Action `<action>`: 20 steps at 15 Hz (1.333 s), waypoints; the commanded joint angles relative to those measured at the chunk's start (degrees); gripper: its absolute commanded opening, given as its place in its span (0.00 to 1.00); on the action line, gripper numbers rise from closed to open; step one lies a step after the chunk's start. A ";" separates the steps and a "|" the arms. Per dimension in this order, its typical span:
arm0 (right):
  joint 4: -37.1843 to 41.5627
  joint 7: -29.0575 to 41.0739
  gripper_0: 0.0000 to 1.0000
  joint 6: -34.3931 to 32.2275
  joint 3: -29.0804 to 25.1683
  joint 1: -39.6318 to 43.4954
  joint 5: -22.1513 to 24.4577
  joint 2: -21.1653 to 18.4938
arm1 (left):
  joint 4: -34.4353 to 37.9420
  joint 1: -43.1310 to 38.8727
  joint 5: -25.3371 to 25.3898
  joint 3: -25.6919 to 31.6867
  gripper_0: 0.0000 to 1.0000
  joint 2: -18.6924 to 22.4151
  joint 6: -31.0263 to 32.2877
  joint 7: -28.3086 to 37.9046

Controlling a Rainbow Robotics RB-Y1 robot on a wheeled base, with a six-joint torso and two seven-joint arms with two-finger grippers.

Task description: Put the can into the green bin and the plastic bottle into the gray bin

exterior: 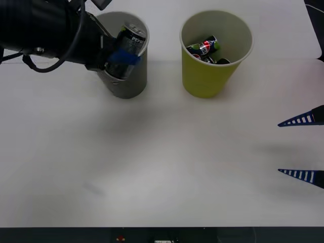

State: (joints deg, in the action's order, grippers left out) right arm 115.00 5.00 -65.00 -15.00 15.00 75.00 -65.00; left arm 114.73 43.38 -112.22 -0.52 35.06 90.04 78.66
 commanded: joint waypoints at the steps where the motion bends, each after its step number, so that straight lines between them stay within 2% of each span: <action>1: 0.00 0.00 1.00 0.00 0.00 0.00 0.00 0.00 | -5.74 6.80 -4.23 -3.79 0.00 -3.95 -0.04 0.00; 6: 0.00 0.00 1.00 0.00 0.00 0.00 0.00 0.00 | -19.37 19.37 -12.67 -8.36 0.00 -11.50 -0.04 0.00; 8: 0.00 0.00 1.00 0.00 0.00 0.00 0.00 0.00 | -24.73 23.06 -14.87 -10.47 0.00 -14.05 -2.15 0.00; 10: 0.00 0.00 1.00 0.00 0.00 0.00 0.00 0.00 | -31.14 26.05 -15.48 -12.58 0.00 -16.60 -6.63 -0.18; 13: 0.00 0.00 1.00 0.00 0.00 0.00 0.00 0.00 | -40.63 29.48 -18.56 -13.11 0.00 -21.61 -12.43 -4.75; 15: 0.00 0.00 1.00 0.00 0.00 0.00 0.00 0.00 | -46.70 31.76 -19.44 -13.81 0.00 -23.99 -16.82 -5.19; 18: 0.00 0.00 1.00 0.00 0.00 0.00 0.00 0.00 | -51.80 33.17 -19.61 -21.81 0.00 -24.07 -26.84 -5.01; 20: 0.00 0.00 1.00 0.00 0.00 0.00 0.00 0.00 | -54.08 33.17 -19.26 -24.62 0.00 -24.42 -31.06 -5.01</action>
State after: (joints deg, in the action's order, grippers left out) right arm 115.00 5.00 -65.00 -15.00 15.00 75.00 -65.00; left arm 61.36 76.54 -131.66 -24.25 10.76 60.37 73.65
